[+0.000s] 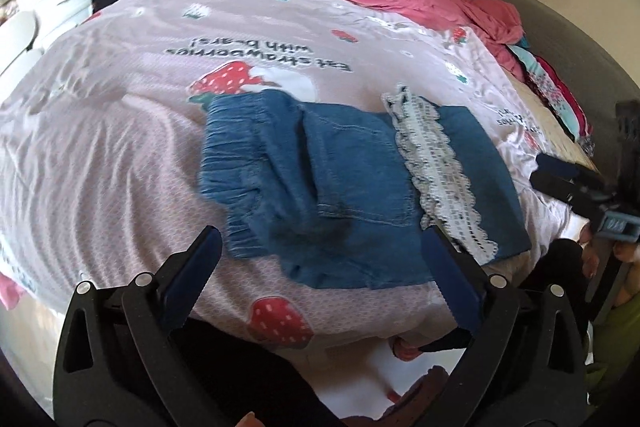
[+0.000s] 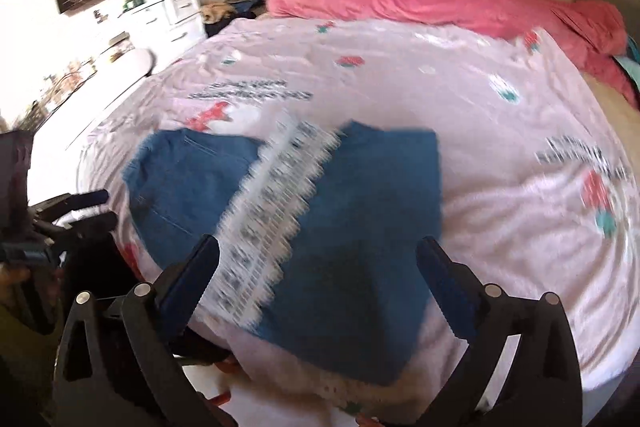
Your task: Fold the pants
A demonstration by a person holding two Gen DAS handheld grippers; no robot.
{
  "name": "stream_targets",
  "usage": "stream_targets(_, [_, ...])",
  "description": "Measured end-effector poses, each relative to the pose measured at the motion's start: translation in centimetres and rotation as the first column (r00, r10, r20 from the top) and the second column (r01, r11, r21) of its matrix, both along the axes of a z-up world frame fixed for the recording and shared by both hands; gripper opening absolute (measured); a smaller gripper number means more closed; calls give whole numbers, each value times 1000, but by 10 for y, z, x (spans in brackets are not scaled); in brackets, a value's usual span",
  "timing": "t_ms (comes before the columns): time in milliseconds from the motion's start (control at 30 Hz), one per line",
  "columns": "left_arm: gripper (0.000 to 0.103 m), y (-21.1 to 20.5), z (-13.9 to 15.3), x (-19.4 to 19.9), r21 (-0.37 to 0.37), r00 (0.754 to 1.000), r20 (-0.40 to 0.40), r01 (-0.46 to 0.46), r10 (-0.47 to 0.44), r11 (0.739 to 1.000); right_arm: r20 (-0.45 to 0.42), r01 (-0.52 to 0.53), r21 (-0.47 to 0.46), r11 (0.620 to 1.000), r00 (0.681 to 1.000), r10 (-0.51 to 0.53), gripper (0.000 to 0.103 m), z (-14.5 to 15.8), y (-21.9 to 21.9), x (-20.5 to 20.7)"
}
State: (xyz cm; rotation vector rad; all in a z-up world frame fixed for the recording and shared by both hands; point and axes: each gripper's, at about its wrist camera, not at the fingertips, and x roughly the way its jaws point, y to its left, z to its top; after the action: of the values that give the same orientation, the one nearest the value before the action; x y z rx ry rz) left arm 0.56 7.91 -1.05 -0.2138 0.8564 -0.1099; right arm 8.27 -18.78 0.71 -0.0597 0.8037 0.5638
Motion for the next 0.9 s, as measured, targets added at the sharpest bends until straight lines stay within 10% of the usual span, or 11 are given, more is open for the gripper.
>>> stream_targets(533, [92,42,-27,1,-230,995,-52,-95,85,969,-57,-344,-85,935,939,340,99,31,149,68])
stream_targets(667, [63,44,-30,1,-290,996,-42,-82,73,954,-139,-437,-90,895,895,423,99,17,191,74])
stream_targets(900, [57,45,-40,7,-325,996,-59,-82,66,942,-166,-526,-159,835,848,503,99,2,240,76])
